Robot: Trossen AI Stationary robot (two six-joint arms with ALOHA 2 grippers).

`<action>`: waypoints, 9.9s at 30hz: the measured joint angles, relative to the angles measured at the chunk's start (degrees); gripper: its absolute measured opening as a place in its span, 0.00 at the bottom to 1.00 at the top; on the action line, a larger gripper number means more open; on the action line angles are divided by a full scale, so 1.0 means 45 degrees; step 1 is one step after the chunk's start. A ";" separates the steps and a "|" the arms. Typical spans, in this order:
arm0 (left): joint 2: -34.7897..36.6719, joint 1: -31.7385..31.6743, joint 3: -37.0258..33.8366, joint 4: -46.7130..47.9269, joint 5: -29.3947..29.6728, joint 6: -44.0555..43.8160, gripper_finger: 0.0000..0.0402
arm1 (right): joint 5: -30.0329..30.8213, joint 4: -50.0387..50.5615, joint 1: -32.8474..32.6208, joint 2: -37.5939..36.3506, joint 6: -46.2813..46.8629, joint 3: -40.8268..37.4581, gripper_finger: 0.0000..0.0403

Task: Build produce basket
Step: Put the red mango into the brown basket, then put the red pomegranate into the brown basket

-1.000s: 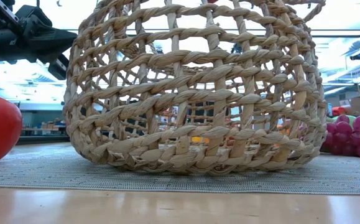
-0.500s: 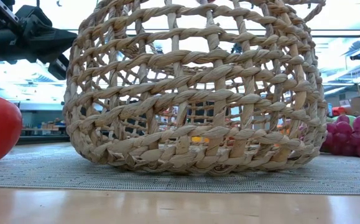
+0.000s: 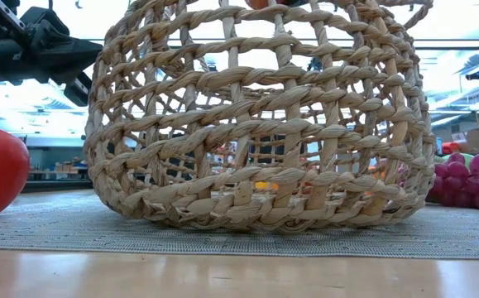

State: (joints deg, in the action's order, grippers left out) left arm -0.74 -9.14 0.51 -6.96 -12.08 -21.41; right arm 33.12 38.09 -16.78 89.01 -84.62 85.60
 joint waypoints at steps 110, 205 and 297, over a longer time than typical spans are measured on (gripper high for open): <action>-0.0003 -0.0002 0.0000 0.0010 0.0000 0.0000 0.07 | -0.9073 0.2661 0.8974 -0.0786 1.3236 0.0641 0.86; -0.0002 -0.0001 0.0000 0.0005 0.0000 0.0008 0.08 | -0.6957 0.2089 1.4945 -0.0850 1.8763 -0.7315 0.87; 0.0001 0.0003 -0.0004 0.0005 0.0000 0.0000 0.08 | -1.0932 0.1490 0.3163 0.2049 1.5168 0.1832 0.86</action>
State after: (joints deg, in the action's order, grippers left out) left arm -0.74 -9.13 0.50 -6.94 -12.08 -21.41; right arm -16.07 44.79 -2.54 98.23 -16.36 93.84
